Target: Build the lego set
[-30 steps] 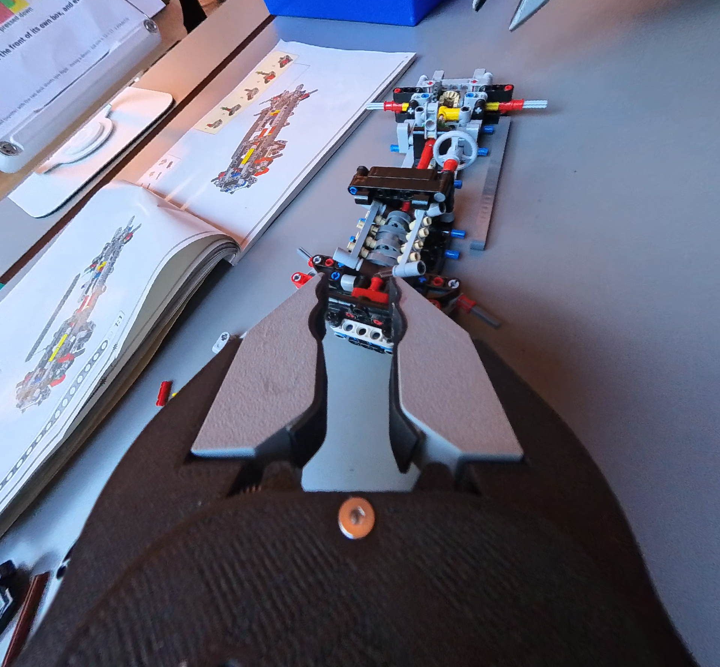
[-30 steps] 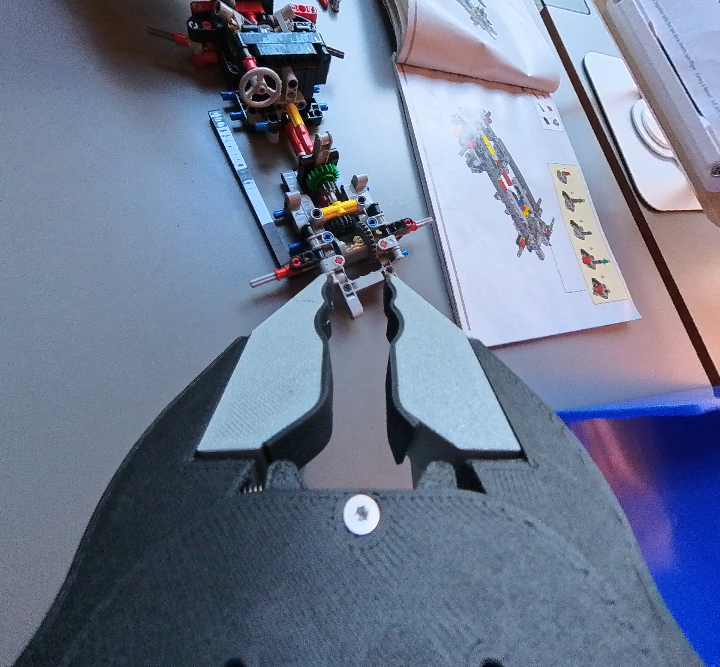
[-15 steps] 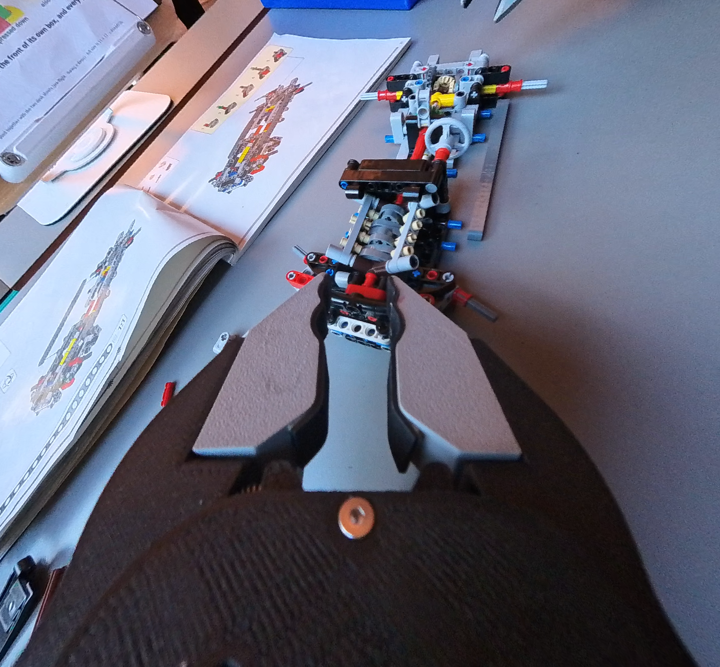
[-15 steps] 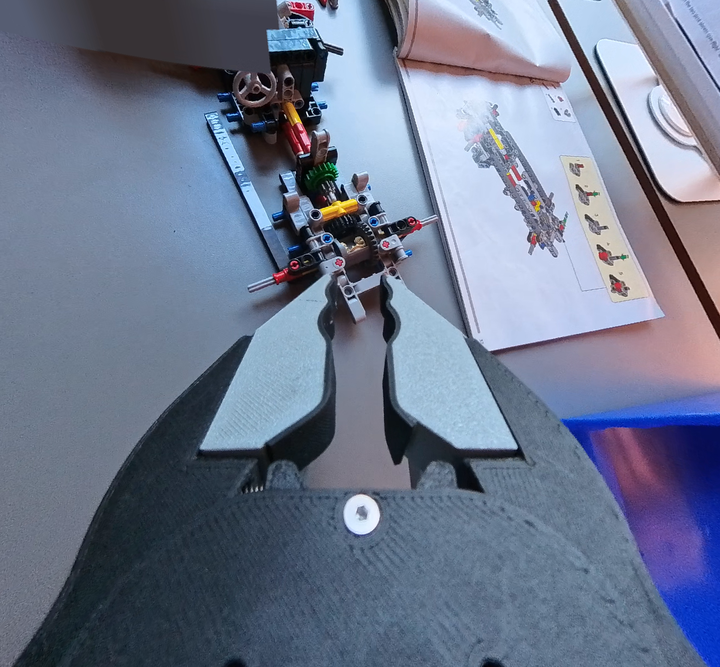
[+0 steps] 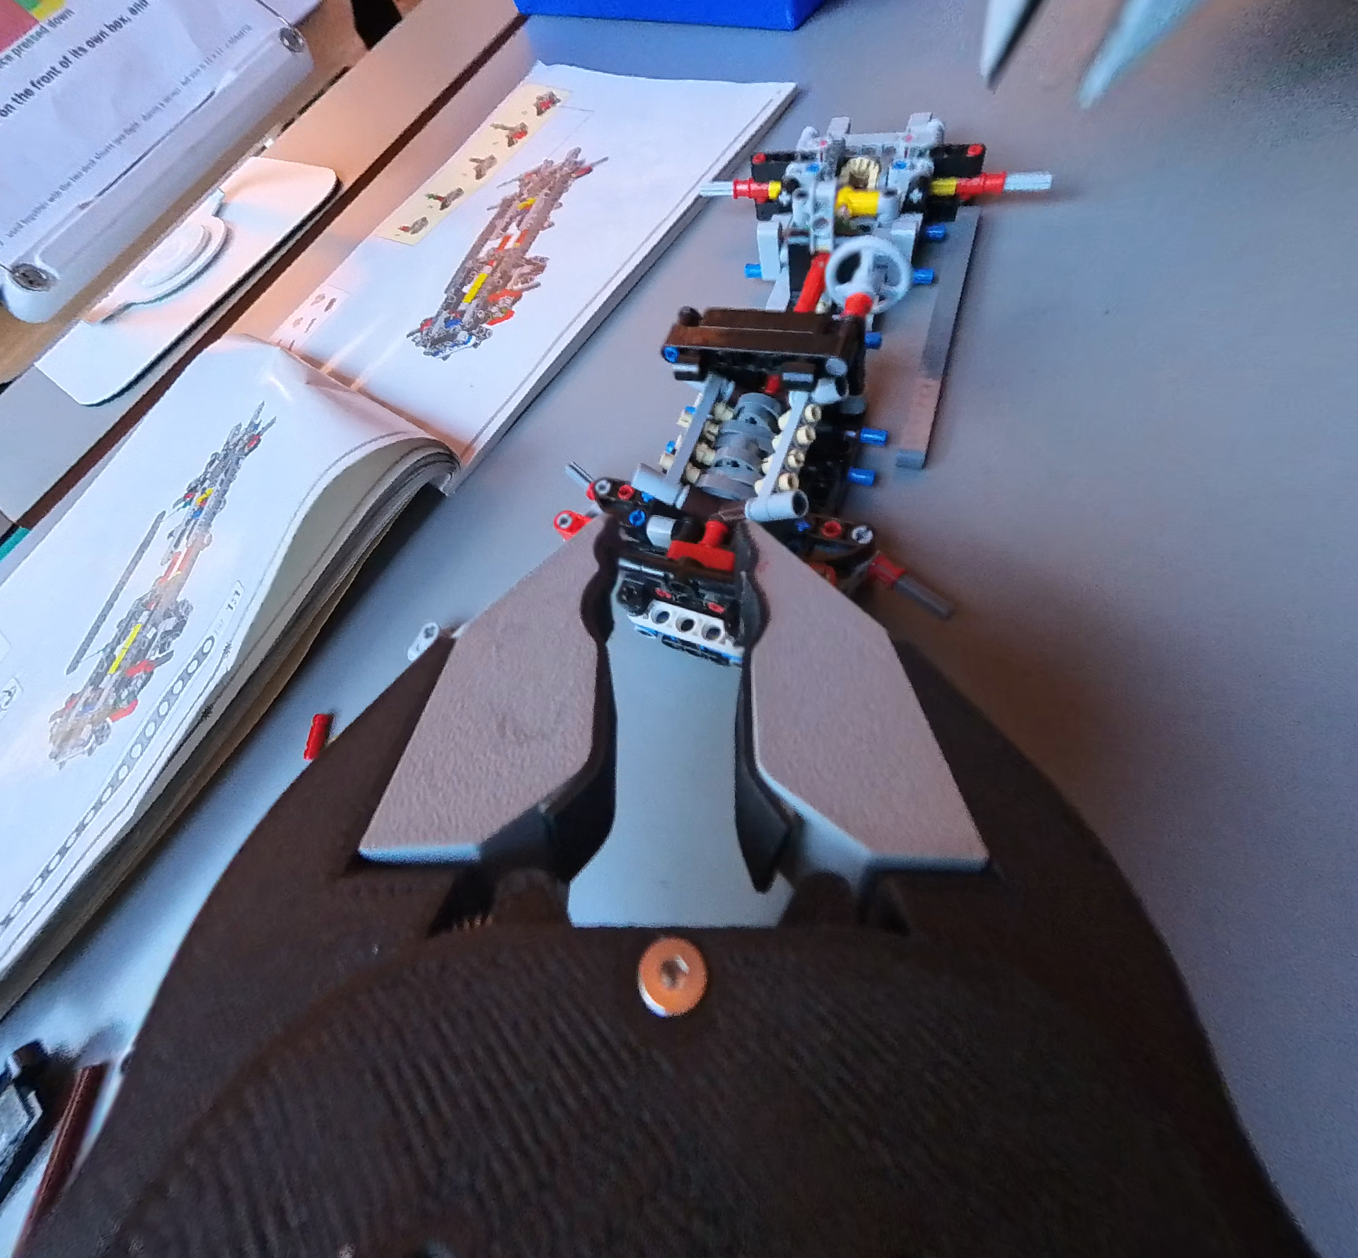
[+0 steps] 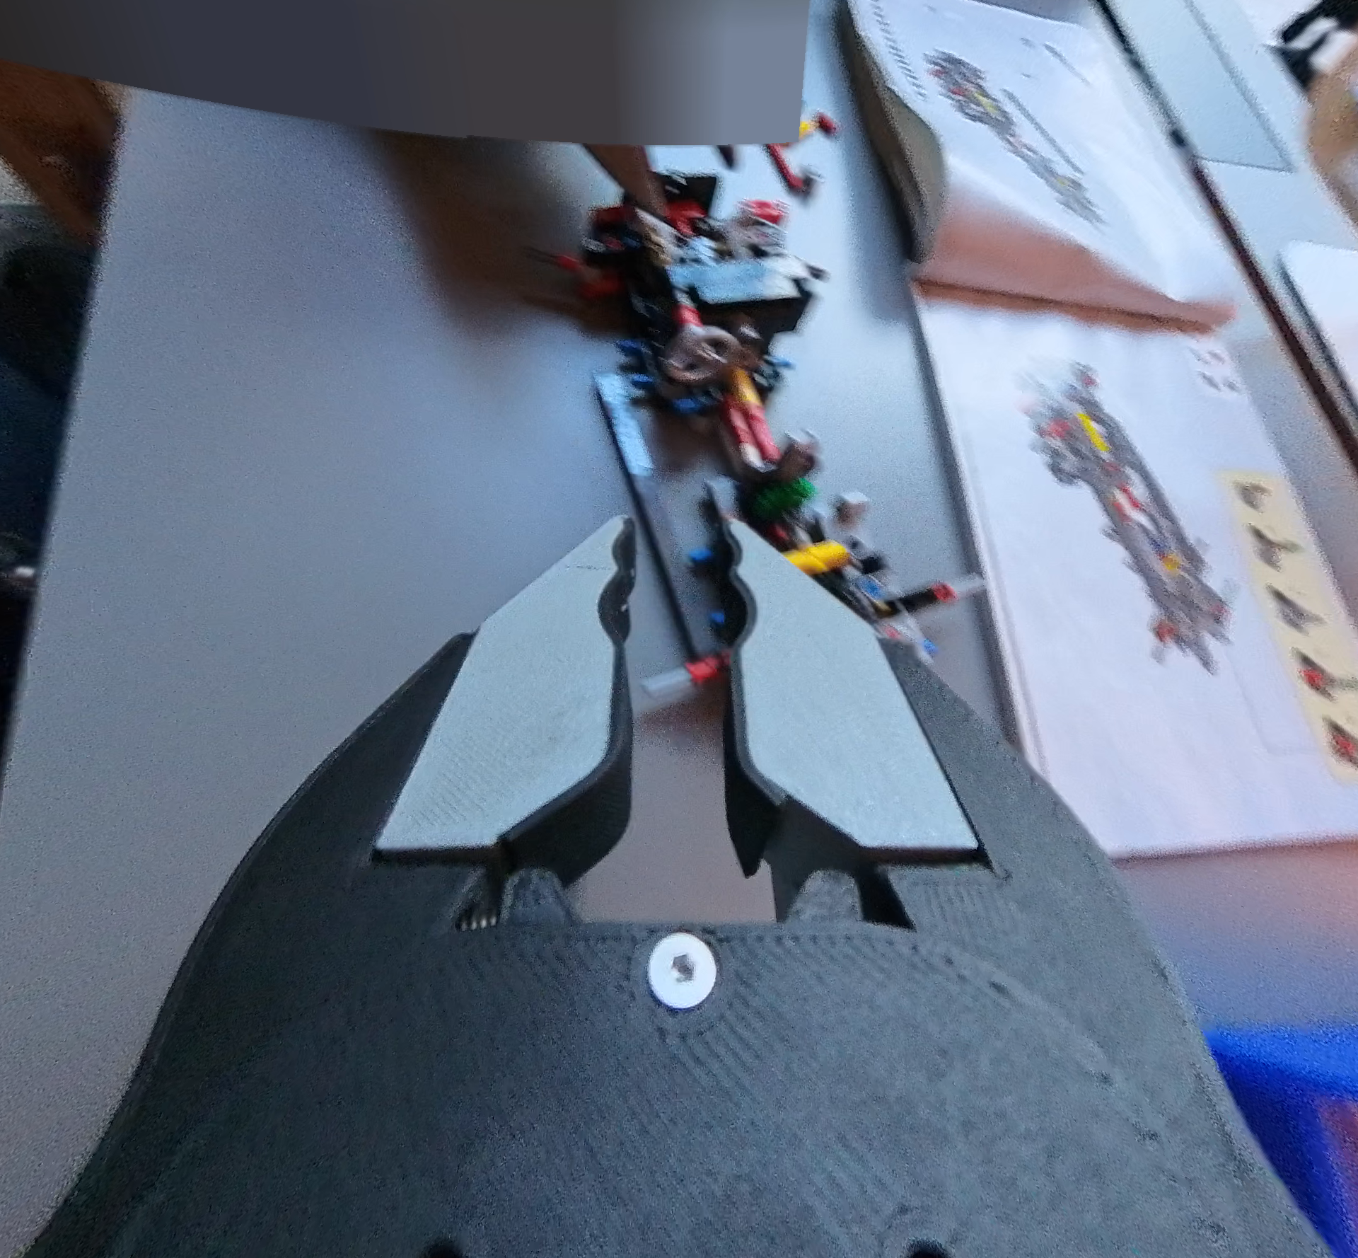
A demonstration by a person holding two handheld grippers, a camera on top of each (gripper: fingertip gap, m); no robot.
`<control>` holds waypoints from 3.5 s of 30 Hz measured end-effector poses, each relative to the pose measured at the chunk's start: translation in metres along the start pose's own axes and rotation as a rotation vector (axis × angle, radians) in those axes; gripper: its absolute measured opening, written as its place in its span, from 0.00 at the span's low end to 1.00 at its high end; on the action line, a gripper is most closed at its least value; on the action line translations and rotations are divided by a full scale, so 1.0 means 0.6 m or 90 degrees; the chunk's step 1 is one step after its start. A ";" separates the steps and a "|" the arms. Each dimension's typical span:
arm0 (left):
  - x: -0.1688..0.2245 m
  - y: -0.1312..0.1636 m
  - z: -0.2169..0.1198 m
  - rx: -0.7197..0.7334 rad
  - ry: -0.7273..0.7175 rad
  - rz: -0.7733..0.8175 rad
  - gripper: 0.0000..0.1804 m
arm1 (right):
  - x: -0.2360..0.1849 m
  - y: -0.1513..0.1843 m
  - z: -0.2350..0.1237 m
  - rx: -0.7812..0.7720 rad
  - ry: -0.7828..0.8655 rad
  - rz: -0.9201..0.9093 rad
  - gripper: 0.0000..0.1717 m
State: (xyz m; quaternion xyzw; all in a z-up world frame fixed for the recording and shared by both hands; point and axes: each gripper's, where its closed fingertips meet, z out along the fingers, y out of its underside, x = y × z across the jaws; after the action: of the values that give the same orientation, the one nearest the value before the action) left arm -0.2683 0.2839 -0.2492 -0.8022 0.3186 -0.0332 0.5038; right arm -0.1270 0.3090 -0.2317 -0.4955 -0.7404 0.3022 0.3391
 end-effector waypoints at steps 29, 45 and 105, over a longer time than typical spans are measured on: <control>0.039 0.015 0.057 -0.238 0.201 0.053 0.35 | -0.025 0.026 0.113 -0.198 -0.012 -0.012 0.04; 0.040 0.014 0.055 -0.211 0.207 0.046 0.34 | -0.024 0.029 0.110 -0.191 -0.013 0.016 0.05; 0.056 0.000 0.077 -0.204 0.166 0.104 0.39 | -0.015 0.026 0.115 -0.163 0.018 -0.026 0.03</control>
State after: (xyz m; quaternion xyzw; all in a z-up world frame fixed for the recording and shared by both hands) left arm -0.2244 0.3019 -0.2805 -0.8324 0.4462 -0.0444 0.3256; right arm -0.1714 0.2977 -0.2860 -0.5235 -0.7781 0.1914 0.2896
